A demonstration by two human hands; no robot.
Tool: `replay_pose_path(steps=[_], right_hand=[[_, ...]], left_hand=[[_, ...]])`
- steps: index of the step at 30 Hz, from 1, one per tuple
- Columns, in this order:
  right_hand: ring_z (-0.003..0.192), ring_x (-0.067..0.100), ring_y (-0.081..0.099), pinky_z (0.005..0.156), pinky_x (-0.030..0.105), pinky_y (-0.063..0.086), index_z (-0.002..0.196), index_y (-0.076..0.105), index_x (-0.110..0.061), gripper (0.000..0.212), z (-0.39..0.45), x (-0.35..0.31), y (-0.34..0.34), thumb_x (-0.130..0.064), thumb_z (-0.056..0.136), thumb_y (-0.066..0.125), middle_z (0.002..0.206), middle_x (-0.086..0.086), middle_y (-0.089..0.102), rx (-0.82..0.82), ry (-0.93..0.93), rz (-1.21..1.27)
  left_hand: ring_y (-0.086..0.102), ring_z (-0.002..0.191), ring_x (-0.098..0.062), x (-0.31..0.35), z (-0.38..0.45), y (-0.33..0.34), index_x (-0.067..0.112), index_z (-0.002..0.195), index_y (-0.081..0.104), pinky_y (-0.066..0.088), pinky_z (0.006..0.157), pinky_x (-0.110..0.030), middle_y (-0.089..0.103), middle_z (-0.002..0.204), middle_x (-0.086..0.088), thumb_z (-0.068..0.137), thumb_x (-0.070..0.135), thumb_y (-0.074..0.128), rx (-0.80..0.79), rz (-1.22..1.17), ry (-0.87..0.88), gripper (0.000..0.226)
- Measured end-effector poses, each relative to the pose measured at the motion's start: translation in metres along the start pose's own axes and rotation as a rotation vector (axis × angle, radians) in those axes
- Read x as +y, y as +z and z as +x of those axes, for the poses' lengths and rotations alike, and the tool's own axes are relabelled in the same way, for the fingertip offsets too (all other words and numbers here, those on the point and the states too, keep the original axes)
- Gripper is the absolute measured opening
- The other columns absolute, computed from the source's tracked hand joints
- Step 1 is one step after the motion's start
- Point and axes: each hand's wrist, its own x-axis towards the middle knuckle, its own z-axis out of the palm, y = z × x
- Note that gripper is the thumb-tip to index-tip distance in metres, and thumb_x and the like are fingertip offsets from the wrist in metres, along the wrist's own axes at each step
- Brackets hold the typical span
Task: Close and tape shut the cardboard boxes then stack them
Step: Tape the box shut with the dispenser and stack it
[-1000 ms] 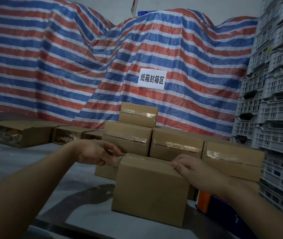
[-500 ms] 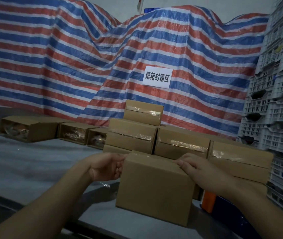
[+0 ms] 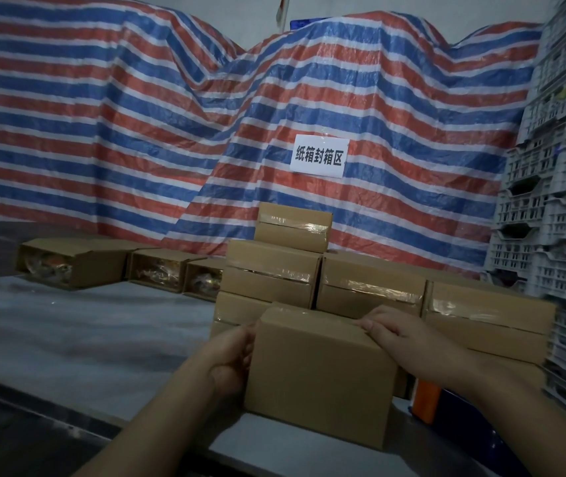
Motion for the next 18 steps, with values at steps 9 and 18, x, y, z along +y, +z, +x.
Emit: replay_pose_path(steps=[9,18], right_hand=[[0.098,-0.007,0.054,0.085,0.015,0.044,0.107,0.07,-0.03,0.029,-0.001,0.002,0.0,-0.039,0.105,0.042,0.111,-0.015,0.058,0.024,-0.007,0.016],[0.11,-0.004,0.053,0.091,0.019,0.044,0.127,0.062,-0.036,0.027,-0.003,0.006,0.002,-0.039,0.104,0.047,0.117,-0.021,0.057,0.068,0.0,0.041]], left_hand=[[0.058,0.089,-0.021,0.023,-0.004,0.034,0.016,0.1,0.06,0.047,0.081,-0.034,0.061,0.091,-0.005,0.102,0.035,0.039,0.269,0.401,0.405,0.029],[0.057,0.082,0.001,0.019,-0.019,0.049,0.043,0.082,0.052,0.048,0.068,-0.02,0.06,0.086,0.016,0.095,0.045,0.053,0.084,1.268,0.626,0.013]])
